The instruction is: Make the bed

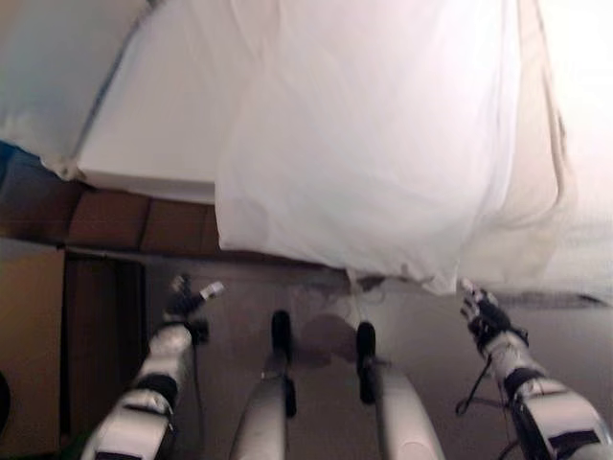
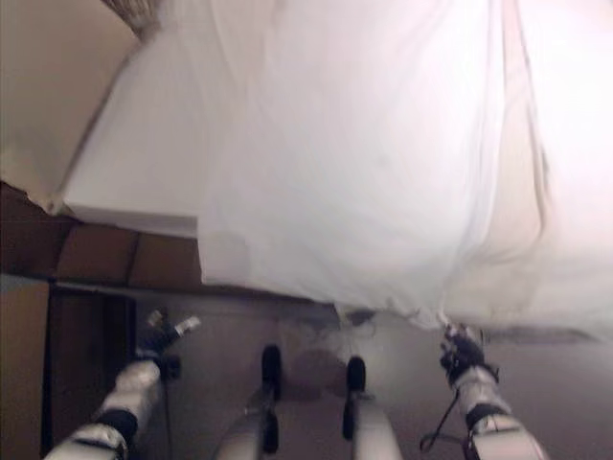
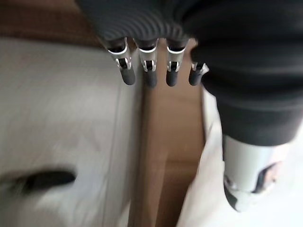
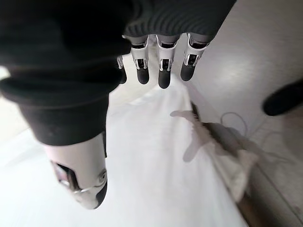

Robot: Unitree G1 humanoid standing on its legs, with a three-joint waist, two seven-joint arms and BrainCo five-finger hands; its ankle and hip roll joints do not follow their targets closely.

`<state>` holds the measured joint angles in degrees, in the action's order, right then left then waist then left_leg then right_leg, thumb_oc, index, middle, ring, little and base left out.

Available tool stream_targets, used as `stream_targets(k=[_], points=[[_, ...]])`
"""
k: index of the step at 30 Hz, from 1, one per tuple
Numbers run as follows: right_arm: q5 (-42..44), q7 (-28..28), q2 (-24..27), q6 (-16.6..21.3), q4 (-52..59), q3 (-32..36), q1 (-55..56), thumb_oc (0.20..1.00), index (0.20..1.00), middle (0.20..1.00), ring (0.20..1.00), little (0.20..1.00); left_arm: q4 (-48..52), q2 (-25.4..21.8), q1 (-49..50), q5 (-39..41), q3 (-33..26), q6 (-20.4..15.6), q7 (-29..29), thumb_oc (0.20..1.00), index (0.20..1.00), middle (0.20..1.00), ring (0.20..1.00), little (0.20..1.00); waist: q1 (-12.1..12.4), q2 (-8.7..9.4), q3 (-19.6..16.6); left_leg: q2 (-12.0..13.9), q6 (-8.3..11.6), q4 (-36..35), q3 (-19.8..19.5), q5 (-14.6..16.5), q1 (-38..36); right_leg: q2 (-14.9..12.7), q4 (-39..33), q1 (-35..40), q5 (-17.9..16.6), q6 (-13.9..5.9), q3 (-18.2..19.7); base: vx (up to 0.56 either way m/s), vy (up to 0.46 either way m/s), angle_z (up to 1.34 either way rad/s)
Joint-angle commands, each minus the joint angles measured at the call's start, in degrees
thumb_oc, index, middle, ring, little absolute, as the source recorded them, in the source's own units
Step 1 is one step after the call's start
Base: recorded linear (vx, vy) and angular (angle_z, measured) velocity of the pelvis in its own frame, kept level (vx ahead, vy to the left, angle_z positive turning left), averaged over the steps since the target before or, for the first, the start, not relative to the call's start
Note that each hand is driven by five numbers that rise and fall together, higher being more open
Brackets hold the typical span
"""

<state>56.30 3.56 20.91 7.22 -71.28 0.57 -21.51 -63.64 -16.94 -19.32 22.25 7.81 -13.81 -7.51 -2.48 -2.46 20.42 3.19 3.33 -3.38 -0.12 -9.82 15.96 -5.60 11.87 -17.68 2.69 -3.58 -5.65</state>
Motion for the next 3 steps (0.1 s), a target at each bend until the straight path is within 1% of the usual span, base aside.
stream_targets(k=[1, 2, 3], points=[[-1.7, 1.7, -1.9, 1.4, -1.7, 0.8, 2.7, 1.0, 1.0, 1.0, 1.0, 1.0, -3.8, 0.0, -0.3, 1.3, 1.2, -0.4, 2.3, 1.0, 1.0, 1.0, 1.0, 1.0, -0.5, 0.86, -6.2, 2.0, 3.84, -1.1, -0.3, 1.7, -2.7, -2.1, -7.2, 2.5, -4.5, -4.3, 3.0, 0.07, 0.021, 0.01], [-2.3, 1.7, -2.6, 1.2, -2.6, 1.3, 3.9, 1.0, 1.0, 1.0, 1.0, 1.0, -4.8, 1.2, 0.7, 0.8, 1.4, 0.2, 2.3, 1.0, 1.0, 1.0, 1.0, 1.0, -0.5, 0.9, -7.5, 2.1, 3.82, -1.6, -0.5, 1.8, -3.5, -2.2, -8.1, 3.6, -4.7, -4.35, 2.9, 0.11, 0.047, 0.06], [-4.9, 1.9, -4.1, 0.7, -3.2, 0.7, 6.4, 1.0, 1.0, 1.0, 1.0, 1.0, -5.9, 2.5, 2.8, -1.0, 2.4, 1.1, 3.3, 1.0, 1.0, 1.0, 1.0, 1.0, -0.8, 1.02, -9.6, 2.4, 3.78, -1.6, -0.5, 2.4, -4.9, -2.4, -10.1, 5.9, -5.3, -4.46, 2.8, 0.13, 0.052, 0.07]])
